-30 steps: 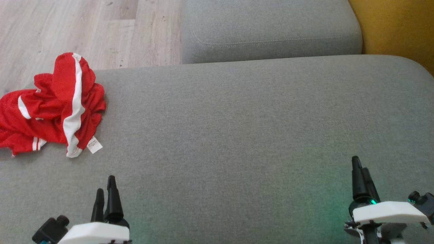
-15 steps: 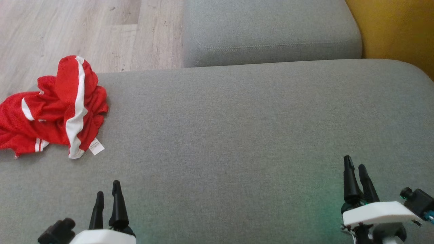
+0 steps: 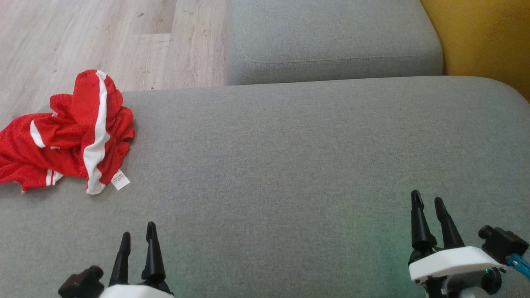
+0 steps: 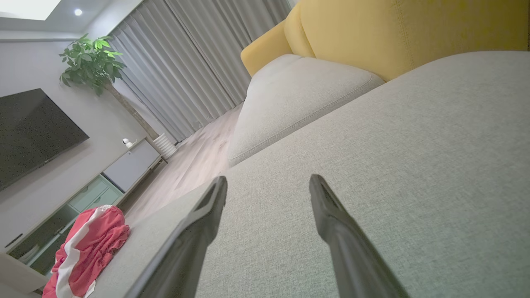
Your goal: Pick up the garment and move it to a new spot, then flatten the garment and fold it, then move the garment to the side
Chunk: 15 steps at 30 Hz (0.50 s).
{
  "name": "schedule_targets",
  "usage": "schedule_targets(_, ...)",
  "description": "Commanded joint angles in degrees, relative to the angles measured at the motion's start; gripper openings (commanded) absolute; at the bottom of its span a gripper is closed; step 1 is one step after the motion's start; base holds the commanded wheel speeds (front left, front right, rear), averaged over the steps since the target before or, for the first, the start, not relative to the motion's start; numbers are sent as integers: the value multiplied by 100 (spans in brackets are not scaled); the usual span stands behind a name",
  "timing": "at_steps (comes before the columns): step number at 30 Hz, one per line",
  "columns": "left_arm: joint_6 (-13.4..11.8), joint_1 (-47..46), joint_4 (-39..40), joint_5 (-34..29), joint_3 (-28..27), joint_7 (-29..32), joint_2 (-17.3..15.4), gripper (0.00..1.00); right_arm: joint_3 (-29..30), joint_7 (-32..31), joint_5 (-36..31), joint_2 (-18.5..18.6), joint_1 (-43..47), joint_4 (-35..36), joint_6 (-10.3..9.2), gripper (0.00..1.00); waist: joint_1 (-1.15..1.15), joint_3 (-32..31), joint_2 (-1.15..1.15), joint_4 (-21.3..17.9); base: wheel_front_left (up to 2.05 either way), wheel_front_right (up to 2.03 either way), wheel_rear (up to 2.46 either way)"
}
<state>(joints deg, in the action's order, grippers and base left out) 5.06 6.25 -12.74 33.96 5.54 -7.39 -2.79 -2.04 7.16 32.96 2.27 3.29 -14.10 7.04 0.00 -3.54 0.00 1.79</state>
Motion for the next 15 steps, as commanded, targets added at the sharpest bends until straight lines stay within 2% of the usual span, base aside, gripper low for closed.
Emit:
schedule_targets(1, -17, -113, 164, -162, -77, -73, -54, 100, -134, 101, -163, 44, -96, 187, 30, 100, 0, -4, 0, 2, 0, 0, 0)
schedule_targets(15, -15, -83, 37, -1041, -6, -311, -59, 100, -274, 337, -1194, 50, -71, 224, 35, 100, 0, -60, 0, 22, 0, 0, 0)
